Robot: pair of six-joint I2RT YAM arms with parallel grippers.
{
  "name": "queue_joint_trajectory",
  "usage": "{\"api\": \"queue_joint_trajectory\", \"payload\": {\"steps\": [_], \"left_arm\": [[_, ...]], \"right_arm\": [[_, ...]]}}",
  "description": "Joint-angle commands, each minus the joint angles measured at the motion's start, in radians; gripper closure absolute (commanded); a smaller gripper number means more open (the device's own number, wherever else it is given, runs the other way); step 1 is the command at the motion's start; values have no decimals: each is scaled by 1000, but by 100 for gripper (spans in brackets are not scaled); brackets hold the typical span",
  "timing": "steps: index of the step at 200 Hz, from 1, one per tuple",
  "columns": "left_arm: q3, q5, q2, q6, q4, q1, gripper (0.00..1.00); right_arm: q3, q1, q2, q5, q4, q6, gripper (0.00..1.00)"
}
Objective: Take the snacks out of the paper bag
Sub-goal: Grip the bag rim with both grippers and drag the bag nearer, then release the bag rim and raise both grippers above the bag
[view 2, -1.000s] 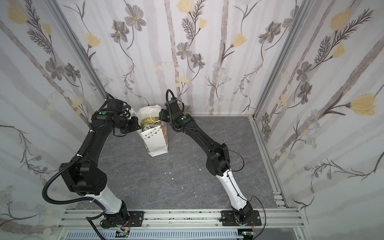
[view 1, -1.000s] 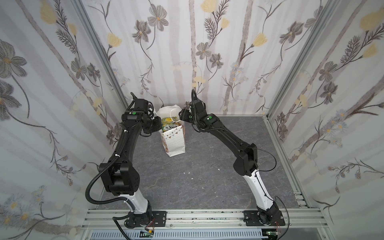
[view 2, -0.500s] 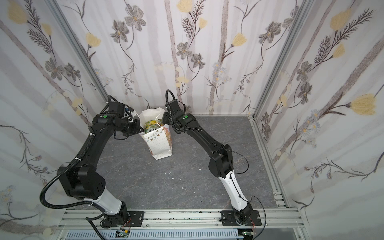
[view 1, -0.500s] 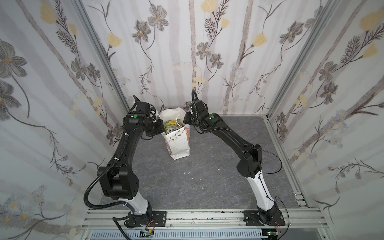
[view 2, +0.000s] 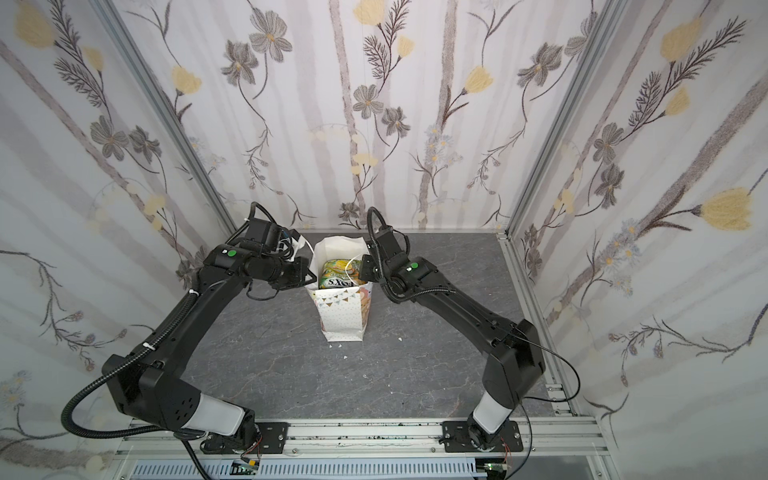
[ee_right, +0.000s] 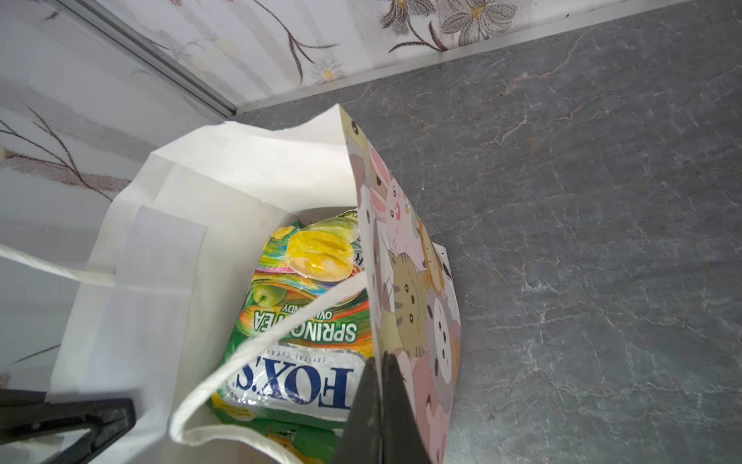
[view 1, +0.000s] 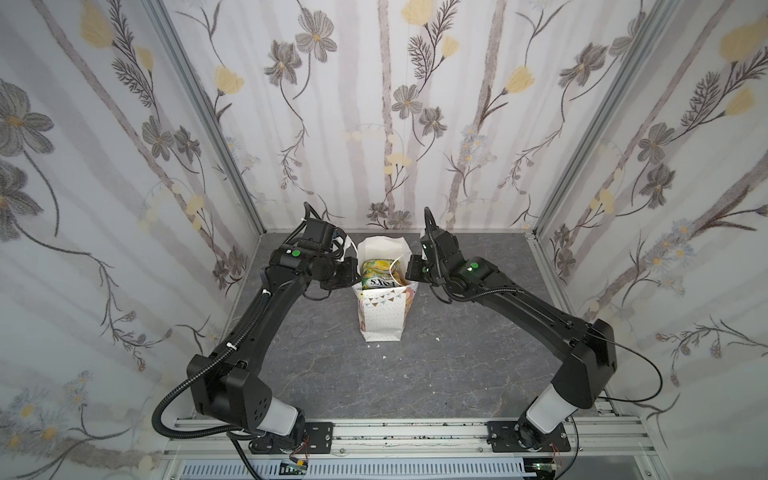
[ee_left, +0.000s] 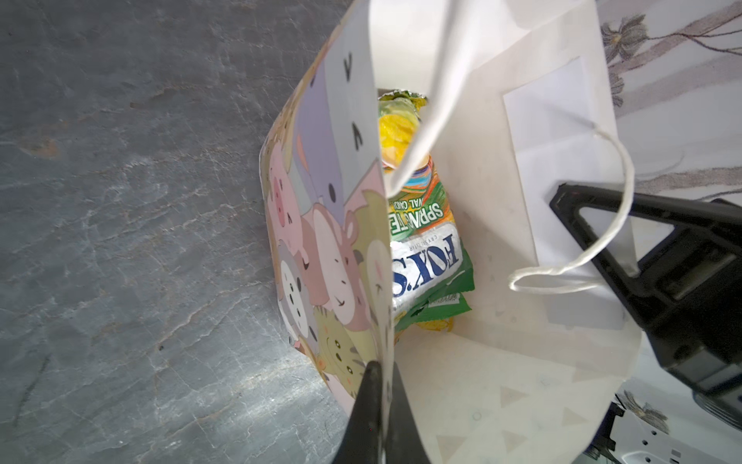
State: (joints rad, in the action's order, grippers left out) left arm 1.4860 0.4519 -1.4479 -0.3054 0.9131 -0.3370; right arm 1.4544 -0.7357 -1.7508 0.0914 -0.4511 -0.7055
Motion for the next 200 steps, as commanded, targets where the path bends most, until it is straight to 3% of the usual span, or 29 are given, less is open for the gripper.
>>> {"api": "queue_joint_trajectory", "payload": {"steps": [1, 36, 91, 103, 137, 172, 200], "left_arm": [[-40, -4, 64, -92, -57, -59, 100], [-135, -89, 143, -192, -58, -171, 100], [-197, -173, 245, -313, -37, -275, 100], [-209, -192, 253, -322, -37, -285, 90], [-219, -247, 259, -312, -20, -288, 81], [-187, -321, 287, -285, 12, -289, 63], [-135, -389, 324, -235, 58, -289, 58]], "right_arm": [[-102, -17, 97, 6, 64, -52, 100], [-207, -62, 231, 25, 33, -106, 100], [-239, -155, 282, 46, -43, -147, 100], [-259, -155, 290, 51, -43, -151, 100], [-255, -155, 302, 74, -41, -144, 86], [-218, -156, 319, 86, -50, -122, 63], [-177, -154, 339, 114, -71, -105, 57]]}}
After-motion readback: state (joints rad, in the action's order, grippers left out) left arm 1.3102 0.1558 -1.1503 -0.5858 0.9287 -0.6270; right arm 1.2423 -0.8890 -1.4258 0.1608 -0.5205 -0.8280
